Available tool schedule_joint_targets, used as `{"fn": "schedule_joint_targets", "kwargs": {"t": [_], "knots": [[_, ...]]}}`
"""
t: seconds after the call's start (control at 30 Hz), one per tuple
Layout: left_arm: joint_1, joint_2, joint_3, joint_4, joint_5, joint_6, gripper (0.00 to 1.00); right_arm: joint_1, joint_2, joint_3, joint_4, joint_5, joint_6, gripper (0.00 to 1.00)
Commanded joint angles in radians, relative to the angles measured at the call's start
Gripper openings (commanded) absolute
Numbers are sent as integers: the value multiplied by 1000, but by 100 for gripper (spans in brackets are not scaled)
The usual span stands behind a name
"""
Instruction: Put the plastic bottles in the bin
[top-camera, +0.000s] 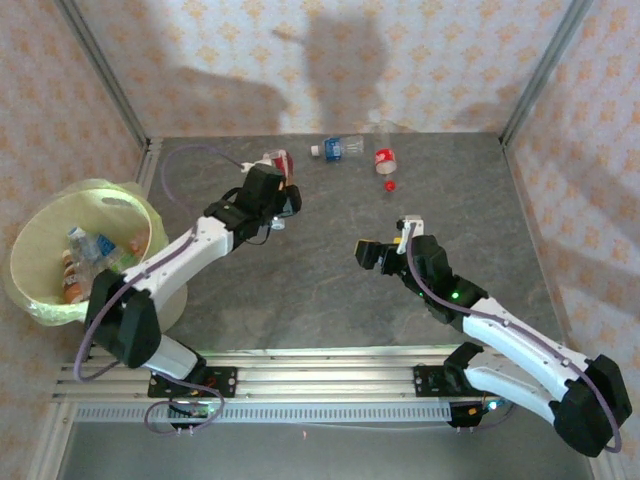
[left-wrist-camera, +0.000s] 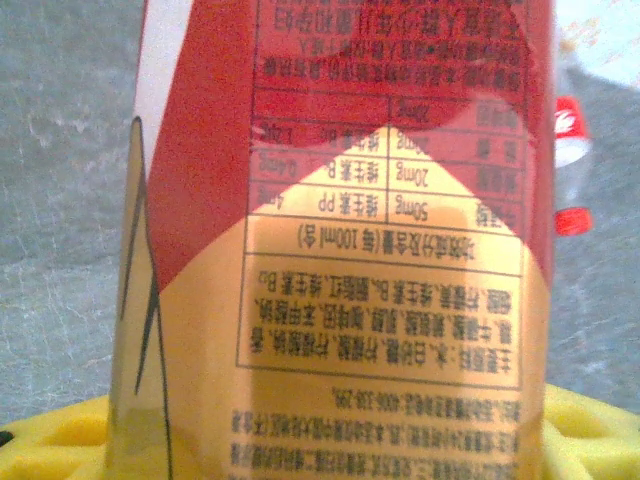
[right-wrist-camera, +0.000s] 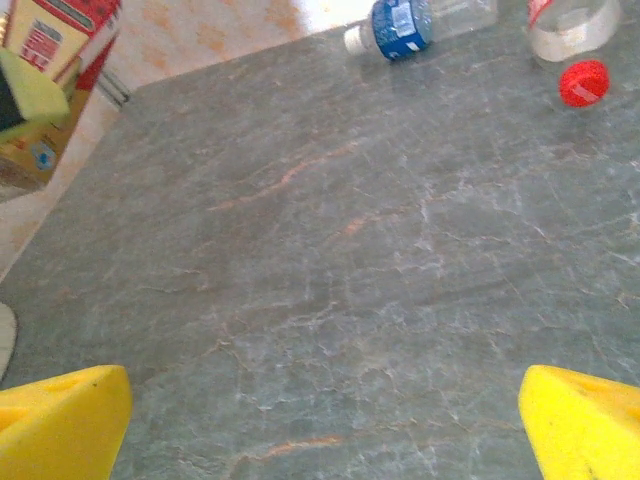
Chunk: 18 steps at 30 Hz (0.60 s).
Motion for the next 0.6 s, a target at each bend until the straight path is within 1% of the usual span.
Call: {"fn": "schedule_joint_targets", "kwargs": {"t": [0.0, 0.13, 0.23, 0.43, 0.5, 0.57], "knots": [[-2, -81, 52, -84, -38, 65, 58, 3, 8, 17, 78, -41, -30, 99], [-2, -178, 142, -211, -89, 137, 58, 8, 20, 28, 79, -39, -28, 99], [-2, -250, 215, -320, -174, 167, 58, 11, 31, 33, 86, -38, -27, 99], [-2, -365, 379, -573, -389, 210, 56, 16, 57, 51, 89, -36, -34, 99], [1, -403, 413, -631, -482, 228, 56, 16, 66, 57, 88, -36, -38, 99], [25, -434, 443, -699, -597, 221, 56, 16, 77, 65, 87, -38, -43, 99]]}}
